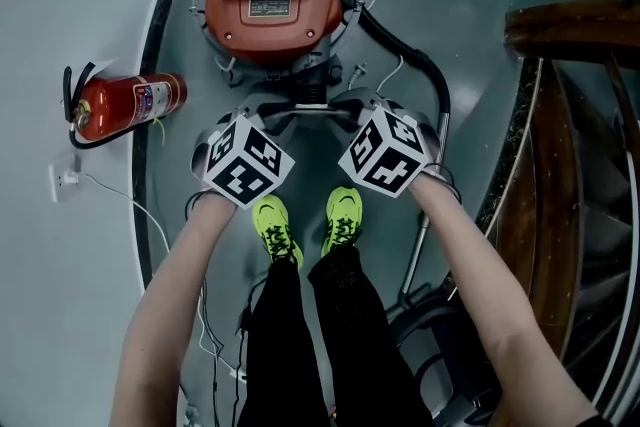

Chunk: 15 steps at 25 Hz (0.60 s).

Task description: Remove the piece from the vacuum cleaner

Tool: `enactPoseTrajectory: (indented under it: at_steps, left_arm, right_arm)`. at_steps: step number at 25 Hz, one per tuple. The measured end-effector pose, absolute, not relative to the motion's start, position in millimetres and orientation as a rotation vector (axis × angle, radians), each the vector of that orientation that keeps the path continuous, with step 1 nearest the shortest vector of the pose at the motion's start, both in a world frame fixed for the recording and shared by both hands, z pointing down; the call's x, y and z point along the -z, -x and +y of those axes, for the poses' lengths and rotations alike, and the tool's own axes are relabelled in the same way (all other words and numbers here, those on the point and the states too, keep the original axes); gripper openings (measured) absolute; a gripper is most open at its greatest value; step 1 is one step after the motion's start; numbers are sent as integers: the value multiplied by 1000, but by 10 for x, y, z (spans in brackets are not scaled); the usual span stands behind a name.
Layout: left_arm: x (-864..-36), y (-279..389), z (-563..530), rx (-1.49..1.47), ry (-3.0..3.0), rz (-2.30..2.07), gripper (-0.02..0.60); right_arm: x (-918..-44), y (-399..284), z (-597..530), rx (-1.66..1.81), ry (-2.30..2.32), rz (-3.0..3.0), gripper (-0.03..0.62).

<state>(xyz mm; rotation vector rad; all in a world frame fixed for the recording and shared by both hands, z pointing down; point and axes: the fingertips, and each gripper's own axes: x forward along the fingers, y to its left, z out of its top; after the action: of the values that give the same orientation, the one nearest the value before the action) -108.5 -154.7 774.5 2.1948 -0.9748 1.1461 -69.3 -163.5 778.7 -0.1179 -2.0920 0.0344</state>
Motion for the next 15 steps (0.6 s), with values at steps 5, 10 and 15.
enactPoseTrajectory:
  at_steps: [5, 10, 15]
  left_arm:
    - [-7737, 1082, -1534, -1150, -2191, -993, 64]
    - [-7728, 1073, -1520, -1157, -2198, -1009, 63]
    - [-7723, 1072, -1506, -1166, -2197, -1023, 63]
  right_arm:
    - [-7782, 687, -1621, -25, 106, -2090, 57]
    - [-7775, 674, -1605, -17, 89, -2092, 57]
    - [-7769, 669, -1594, -9, 69, -2094, 57]
